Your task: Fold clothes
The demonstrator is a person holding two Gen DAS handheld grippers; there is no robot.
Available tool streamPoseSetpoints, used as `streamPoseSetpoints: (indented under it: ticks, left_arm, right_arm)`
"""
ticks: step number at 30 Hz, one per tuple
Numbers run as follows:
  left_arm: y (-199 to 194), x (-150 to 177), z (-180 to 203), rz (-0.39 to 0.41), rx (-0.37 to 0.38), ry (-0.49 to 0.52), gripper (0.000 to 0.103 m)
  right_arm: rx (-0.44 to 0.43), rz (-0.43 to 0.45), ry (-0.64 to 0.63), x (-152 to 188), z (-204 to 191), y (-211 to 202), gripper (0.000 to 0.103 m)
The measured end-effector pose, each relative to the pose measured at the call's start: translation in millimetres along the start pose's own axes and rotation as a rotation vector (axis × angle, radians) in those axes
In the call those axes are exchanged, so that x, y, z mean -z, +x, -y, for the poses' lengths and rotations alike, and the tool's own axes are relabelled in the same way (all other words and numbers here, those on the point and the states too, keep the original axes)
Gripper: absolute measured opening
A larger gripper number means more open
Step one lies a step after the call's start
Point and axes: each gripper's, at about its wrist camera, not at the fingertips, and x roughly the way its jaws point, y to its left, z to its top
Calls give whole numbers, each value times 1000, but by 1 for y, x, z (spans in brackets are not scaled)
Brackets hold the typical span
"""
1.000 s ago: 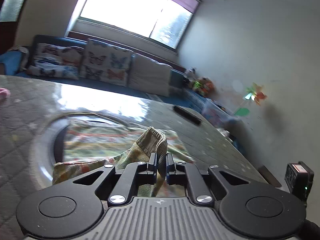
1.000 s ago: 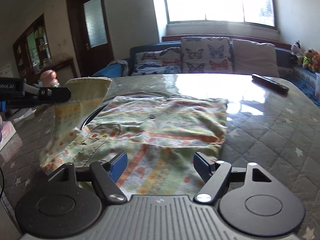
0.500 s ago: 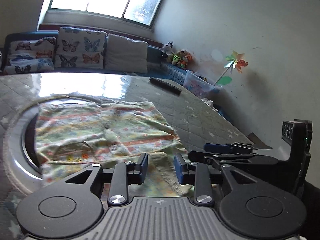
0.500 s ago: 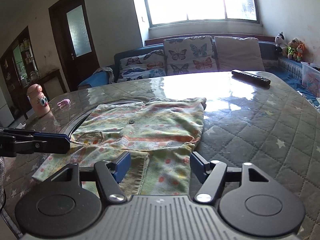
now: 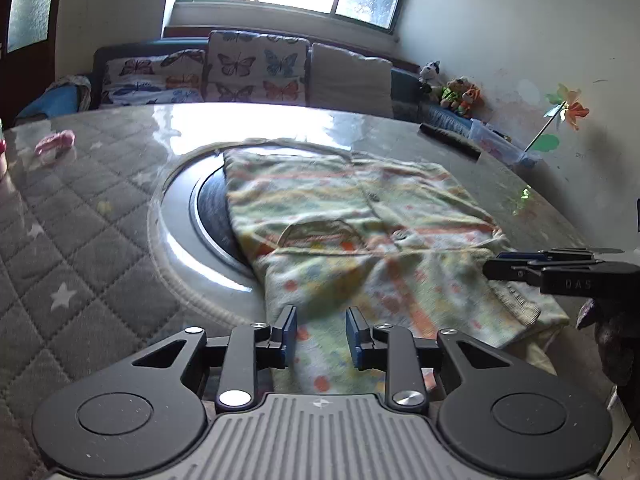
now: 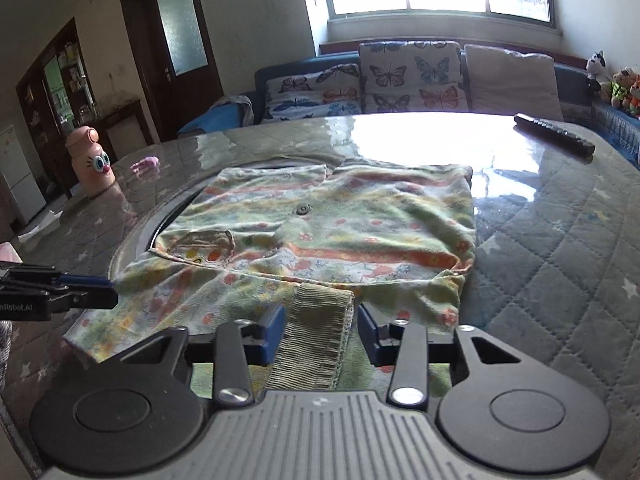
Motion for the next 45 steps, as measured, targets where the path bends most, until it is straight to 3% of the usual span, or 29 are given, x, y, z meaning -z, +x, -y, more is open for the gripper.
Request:
streamPoseSetpoints:
  ticks: [2, 3, 5, 11, 16, 20, 24, 29, 32, 38, 42, 45]
  left_arm:
    - [1, 4, -4, -10, -8, -4, 26]
    - [2, 6, -7, -16, -12, -5, 26]
    - [2, 5, -9, -15, -14, -7, 26]
    - [6, -19, -4, 39, 6, 3, 26]
    - [28, -29, 3, 26, 3, 49, 26]
    - [41, -26, 3, -9, -8, 72, 26]
    - [40, -23, 4, -10, -13, 93, 26]
    - [32, -19, 8, -9, -36, 137, 26]
    - [20, -13, 11, -4, -35, 176, 27]
    - [-7, 9, 33, 1, -21, 349, 30]
    - [-22, 28, 51, 4, 1, 497, 42]
    - [-25, 41, 65, 3, 18, 612, 44]
  right_arm:
    - [4, -12, -3, 1, 0, 5, 28]
    - [8, -15, -6, 1, 0, 6, 18]
    - [18, -10, -16, 0, -1, 5, 10]
    - [46, 36, -53, -10, -7, -3, 6]
    - [68, 0, -40, -6, -1, 8, 8]
    - [63, 25, -75, -6, -4, -1, 12]
    - [19, 32, -114, -9, -10, -9, 22]
    - [-30, -35, -197, 3, -22, -8, 22]
    - [-34, -53, -238, 12, -25, -16, 32]
    - [-33, -77, -304, 25, -30, -28, 33]
    - [-29, -81, -313, 30, -29, -33, 34]
    - [-32, -76, -294, 29, -27, -37, 34]
